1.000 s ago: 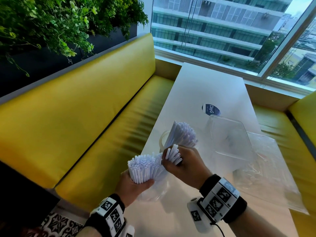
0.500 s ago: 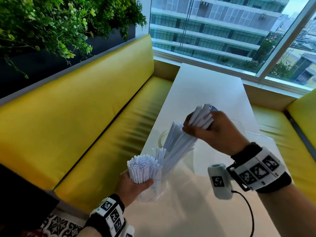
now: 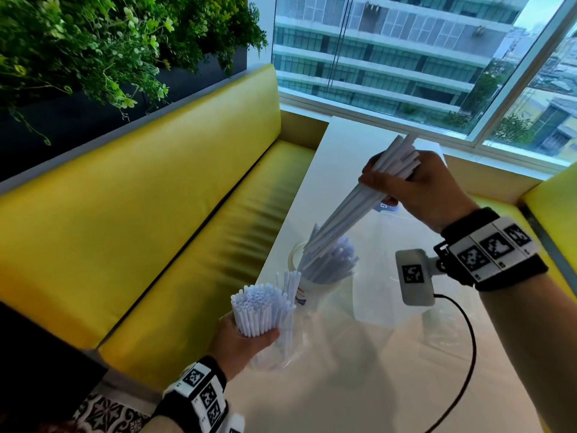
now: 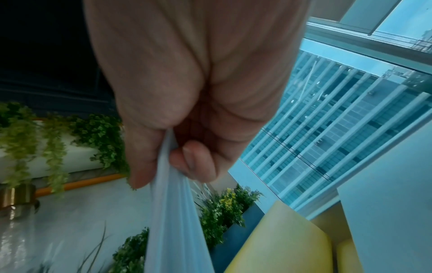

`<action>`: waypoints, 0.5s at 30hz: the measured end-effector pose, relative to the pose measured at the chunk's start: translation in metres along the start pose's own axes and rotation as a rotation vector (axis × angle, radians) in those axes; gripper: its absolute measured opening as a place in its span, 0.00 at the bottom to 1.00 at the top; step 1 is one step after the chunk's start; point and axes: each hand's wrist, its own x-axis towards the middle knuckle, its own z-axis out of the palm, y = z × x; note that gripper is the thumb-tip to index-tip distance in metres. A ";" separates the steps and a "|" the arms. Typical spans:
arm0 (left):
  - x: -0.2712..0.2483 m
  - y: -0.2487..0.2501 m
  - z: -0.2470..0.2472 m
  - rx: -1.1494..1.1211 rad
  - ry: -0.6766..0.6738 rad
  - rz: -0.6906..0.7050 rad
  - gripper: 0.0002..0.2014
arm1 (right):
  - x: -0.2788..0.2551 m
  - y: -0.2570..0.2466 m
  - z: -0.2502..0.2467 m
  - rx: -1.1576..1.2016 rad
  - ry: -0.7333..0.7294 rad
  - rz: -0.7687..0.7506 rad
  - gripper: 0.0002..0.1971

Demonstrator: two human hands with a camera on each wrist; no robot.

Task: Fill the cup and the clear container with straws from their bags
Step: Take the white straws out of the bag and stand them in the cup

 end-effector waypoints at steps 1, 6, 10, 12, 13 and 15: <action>0.000 0.000 0.000 0.006 0.002 0.000 0.24 | 0.003 0.004 0.001 0.002 -0.015 0.022 0.05; 0.001 -0.002 0.001 0.013 0.006 -0.009 0.24 | 0.015 0.024 0.006 -0.010 -0.040 0.110 0.03; 0.000 -0.002 0.001 0.018 -0.005 -0.005 0.24 | 0.022 0.033 0.006 -0.003 -0.057 0.135 0.04; 0.001 -0.001 0.001 0.019 -0.006 0.002 0.24 | 0.024 0.036 0.007 -0.004 -0.074 0.148 0.05; 0.001 -0.001 0.001 0.019 -0.007 0.003 0.24 | 0.024 0.038 0.007 0.001 -0.081 0.152 0.05; 0.001 -0.001 0.000 0.017 -0.009 0.003 0.23 | 0.025 0.043 0.009 0.016 -0.095 0.157 0.05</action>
